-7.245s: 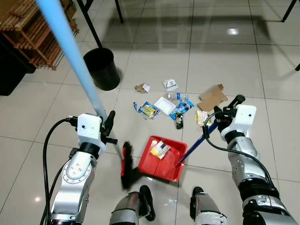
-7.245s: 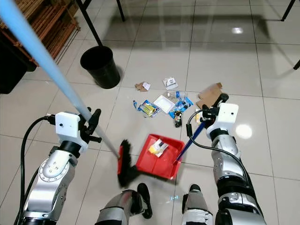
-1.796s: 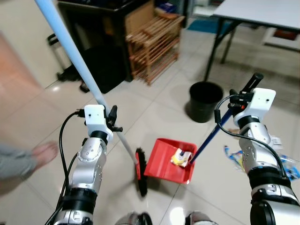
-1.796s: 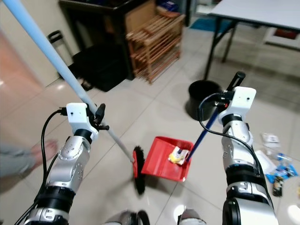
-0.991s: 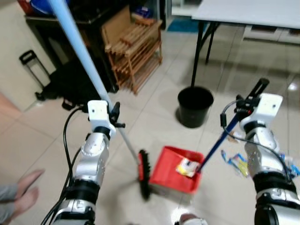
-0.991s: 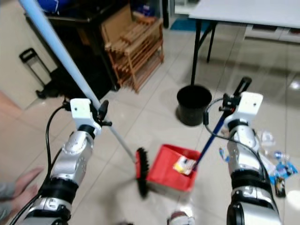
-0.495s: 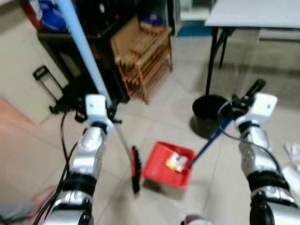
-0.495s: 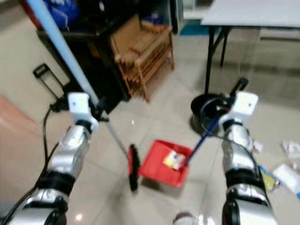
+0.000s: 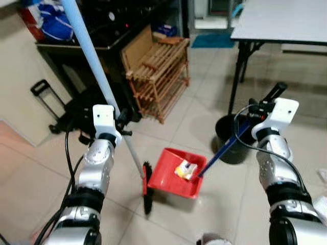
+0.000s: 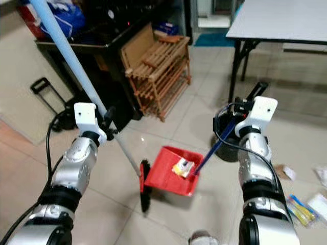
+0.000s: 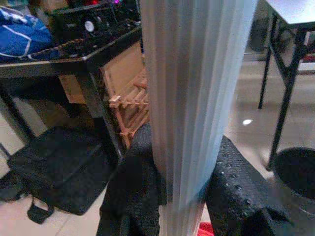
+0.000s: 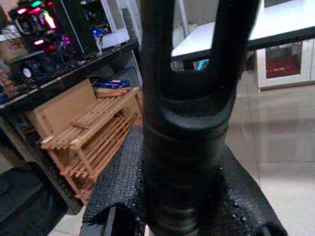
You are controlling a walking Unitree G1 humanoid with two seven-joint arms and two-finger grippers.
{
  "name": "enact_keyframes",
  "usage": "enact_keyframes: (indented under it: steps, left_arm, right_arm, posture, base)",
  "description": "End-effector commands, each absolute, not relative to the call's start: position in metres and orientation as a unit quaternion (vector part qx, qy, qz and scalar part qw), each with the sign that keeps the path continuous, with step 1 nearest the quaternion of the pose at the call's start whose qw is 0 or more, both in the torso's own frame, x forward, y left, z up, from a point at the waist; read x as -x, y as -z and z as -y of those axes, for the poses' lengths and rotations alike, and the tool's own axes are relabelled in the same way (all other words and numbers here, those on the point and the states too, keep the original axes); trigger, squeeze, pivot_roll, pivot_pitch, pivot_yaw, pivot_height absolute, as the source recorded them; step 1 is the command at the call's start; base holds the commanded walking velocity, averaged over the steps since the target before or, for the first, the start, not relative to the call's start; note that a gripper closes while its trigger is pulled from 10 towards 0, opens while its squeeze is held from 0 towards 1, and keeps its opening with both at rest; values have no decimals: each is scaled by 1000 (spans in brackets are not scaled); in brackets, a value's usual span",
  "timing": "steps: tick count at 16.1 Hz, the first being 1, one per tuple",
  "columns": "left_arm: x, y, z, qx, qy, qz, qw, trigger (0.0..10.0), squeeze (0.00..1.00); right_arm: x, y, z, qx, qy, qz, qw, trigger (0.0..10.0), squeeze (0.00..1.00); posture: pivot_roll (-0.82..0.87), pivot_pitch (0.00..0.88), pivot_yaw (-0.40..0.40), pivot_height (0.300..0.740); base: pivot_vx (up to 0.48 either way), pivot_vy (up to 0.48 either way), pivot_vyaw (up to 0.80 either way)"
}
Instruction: Sweep floor
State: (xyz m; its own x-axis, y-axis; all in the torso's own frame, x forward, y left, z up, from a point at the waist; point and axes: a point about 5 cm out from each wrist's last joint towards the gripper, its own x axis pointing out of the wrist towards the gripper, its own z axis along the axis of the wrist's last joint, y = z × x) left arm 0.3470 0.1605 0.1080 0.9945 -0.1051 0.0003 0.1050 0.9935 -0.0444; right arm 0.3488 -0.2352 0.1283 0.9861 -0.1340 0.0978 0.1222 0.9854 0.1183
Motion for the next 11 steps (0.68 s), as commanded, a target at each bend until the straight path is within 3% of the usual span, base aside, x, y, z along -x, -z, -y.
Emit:
enact_keyframes:
  steps: [1,4,7,11]
  left_arm:
    - [-351,-121,-171,15,38,30,999,10000,0]
    - [-351,-117,-171,13,33,19,999,10000,0]
    - [-352,-116,-171,13,32,16,999,10000,0]
    - [-354,-117,-162,27,26,22,999,10000,0]
  right_arm:
    - [-353,-140,228,-60,55,81,993,10000,0]
    - [-353,-137,224,-64,54,80,993,10000,0]
    - [-354,-137,221,-64,50,78,994,10000,0]
    - [-358,-144,223,-47,33,77,995,10000,0]
  posture:
    - [-257,0,173,740]
    - [-252,0,178,740]
    - [-249,0,178,740]
    - [-262,16,108,740]
  base:
    - [458,0,0]
    - [354,0,0]
    - [0,0,0]
    - [0,0,0]
